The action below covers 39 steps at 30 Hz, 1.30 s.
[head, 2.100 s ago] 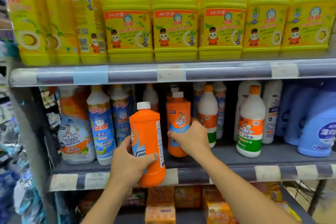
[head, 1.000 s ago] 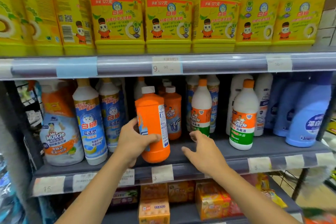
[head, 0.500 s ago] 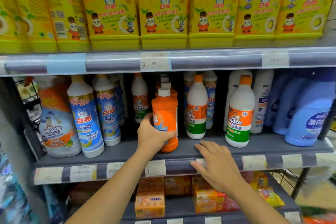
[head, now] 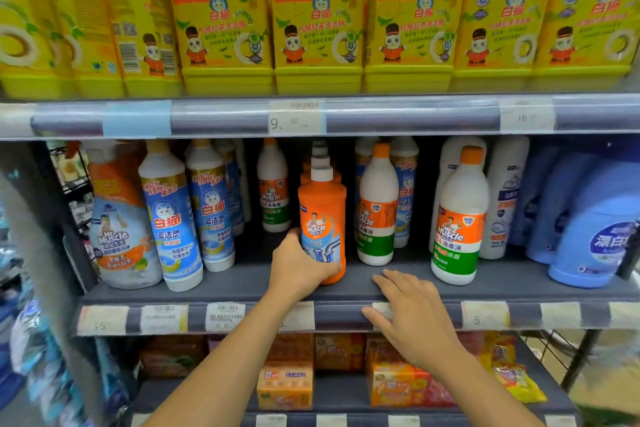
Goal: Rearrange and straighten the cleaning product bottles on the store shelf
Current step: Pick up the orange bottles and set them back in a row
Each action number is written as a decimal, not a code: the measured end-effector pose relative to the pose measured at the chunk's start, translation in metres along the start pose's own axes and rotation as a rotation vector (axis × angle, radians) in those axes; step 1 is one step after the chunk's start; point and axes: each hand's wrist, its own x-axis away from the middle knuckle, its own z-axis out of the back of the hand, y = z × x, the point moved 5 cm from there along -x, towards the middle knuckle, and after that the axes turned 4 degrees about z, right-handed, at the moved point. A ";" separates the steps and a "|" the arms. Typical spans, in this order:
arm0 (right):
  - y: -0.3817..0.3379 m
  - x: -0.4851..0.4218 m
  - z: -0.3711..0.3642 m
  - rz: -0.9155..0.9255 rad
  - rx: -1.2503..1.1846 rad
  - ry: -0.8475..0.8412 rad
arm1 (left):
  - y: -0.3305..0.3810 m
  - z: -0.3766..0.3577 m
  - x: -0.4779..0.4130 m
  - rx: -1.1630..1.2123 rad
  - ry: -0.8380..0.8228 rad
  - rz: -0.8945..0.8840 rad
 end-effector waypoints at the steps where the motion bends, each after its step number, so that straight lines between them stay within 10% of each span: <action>1: 0.000 0.000 0.000 -0.001 -0.005 0.003 | 0.001 -0.001 0.001 0.001 0.015 -0.008; 24: -0.001 0.003 0.001 -0.002 -0.071 0.089 | 0.004 -0.008 0.014 -0.083 0.202 -0.104; 29: 0.016 0.017 0.032 0.028 -0.394 0.296 | 0.043 -0.009 0.069 -0.102 0.532 -0.692; 33: 0.052 0.026 0.074 -0.065 -0.503 0.774 | 0.073 -0.053 0.092 -0.192 0.345 -0.992; 39: 0.105 0.003 0.076 -0.467 -0.743 0.704 | 0.083 -0.099 0.052 -0.060 0.209 -0.416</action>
